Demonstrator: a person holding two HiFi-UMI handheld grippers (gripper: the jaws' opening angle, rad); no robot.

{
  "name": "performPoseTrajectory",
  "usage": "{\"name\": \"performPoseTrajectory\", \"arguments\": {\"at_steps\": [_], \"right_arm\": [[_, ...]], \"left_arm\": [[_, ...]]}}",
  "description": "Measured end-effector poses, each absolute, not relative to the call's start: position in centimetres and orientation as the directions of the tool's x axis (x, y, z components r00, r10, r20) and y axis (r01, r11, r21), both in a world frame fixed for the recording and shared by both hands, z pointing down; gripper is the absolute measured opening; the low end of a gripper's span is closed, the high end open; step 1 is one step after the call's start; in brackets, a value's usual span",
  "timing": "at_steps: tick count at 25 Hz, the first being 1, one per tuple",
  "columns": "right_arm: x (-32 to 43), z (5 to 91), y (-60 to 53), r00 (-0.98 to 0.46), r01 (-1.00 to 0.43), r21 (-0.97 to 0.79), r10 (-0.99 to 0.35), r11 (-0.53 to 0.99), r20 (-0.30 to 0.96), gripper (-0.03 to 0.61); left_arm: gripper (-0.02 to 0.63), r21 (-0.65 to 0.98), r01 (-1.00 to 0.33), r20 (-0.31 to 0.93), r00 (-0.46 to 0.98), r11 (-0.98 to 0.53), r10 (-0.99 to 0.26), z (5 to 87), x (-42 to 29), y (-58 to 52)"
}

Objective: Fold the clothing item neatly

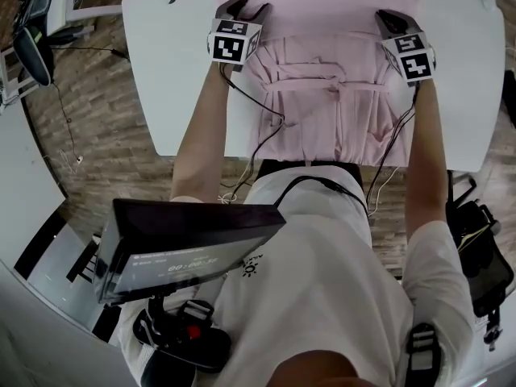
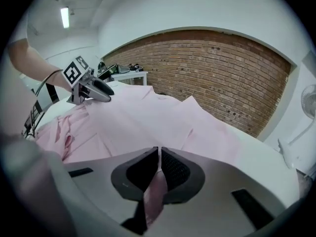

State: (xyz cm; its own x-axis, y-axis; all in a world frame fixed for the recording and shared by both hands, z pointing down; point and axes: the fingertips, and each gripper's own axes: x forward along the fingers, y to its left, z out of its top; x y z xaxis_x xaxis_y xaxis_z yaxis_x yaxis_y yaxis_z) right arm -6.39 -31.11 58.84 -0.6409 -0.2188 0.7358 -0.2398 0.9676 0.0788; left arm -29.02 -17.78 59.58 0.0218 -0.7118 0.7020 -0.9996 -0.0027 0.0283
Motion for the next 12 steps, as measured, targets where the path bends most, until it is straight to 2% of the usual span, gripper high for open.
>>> {"name": "performPoseTrajectory", "arguments": {"at_steps": [3,12], "right_arm": [[-6.2,59.0,-31.3,-0.654,-0.253,0.053,-0.211,0.966,0.726,0.021],[-6.0,58.4,-31.5,-0.683,-0.270,0.027,-0.211,0.962,0.700,0.023]], "left_arm": [[0.216,0.027,-1.000,0.683,0.015,0.004,-0.730,59.6,-29.4,-17.7],[0.216,0.012,-1.000,0.649,0.005,0.004,-0.761,58.3,-29.4,-17.2]]}}
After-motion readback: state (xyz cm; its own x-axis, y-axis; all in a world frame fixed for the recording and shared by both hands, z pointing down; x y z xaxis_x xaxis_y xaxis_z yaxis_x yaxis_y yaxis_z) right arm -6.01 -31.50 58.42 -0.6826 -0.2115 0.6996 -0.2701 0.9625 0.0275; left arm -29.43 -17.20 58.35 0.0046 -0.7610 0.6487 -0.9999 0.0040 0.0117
